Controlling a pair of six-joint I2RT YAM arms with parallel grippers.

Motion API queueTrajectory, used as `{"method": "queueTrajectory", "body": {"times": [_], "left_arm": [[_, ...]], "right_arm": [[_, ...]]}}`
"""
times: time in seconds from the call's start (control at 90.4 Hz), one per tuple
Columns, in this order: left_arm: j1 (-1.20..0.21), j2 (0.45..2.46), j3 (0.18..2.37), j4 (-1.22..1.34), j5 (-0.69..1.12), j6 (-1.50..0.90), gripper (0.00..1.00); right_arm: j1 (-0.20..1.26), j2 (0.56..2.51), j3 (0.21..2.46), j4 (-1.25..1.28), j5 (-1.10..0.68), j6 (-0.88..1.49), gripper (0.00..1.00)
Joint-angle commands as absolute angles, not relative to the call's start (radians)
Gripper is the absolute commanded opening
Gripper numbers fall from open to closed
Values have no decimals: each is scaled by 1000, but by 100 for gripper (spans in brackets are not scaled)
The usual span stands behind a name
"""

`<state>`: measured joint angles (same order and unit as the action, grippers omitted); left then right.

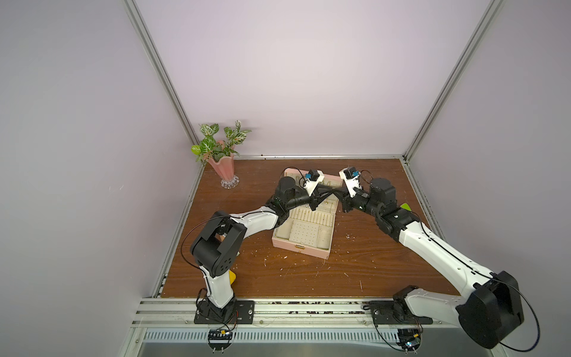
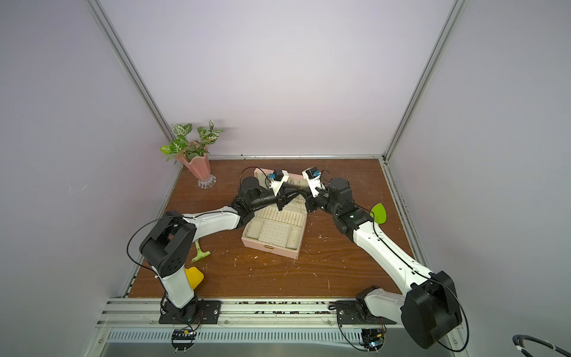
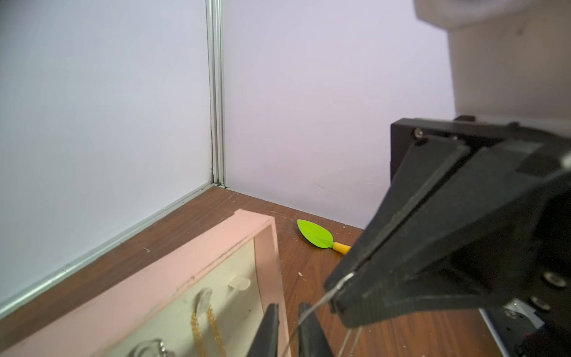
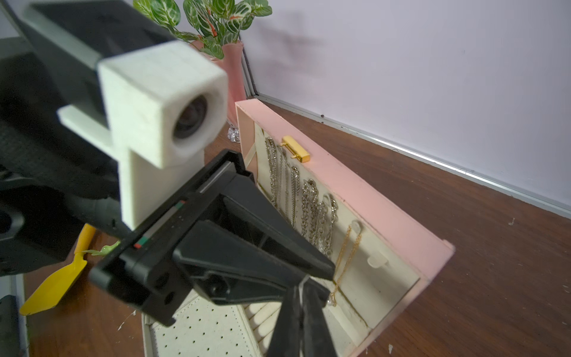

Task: Put jewelry chain into jewelry box
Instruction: Hang the necklace on the jewelry box clasp.

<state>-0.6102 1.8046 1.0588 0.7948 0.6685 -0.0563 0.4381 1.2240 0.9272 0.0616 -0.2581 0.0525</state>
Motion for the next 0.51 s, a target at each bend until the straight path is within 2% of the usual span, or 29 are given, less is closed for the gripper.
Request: {"method": "queueTrajectory", "body": {"times": [0.0,0.077,0.498], "left_arm": [[-617,1804,1070,825,649,-47,7],[-617,1797,1058,838,629,-53,1],[-619,1810,1103,737,508,-79,1]], "right_arm": [[436,1237,961,67,-204,35,8],[436,1253,971,69,-181,29,8],[437,1322,1002,145,-34,-29,9]]}}
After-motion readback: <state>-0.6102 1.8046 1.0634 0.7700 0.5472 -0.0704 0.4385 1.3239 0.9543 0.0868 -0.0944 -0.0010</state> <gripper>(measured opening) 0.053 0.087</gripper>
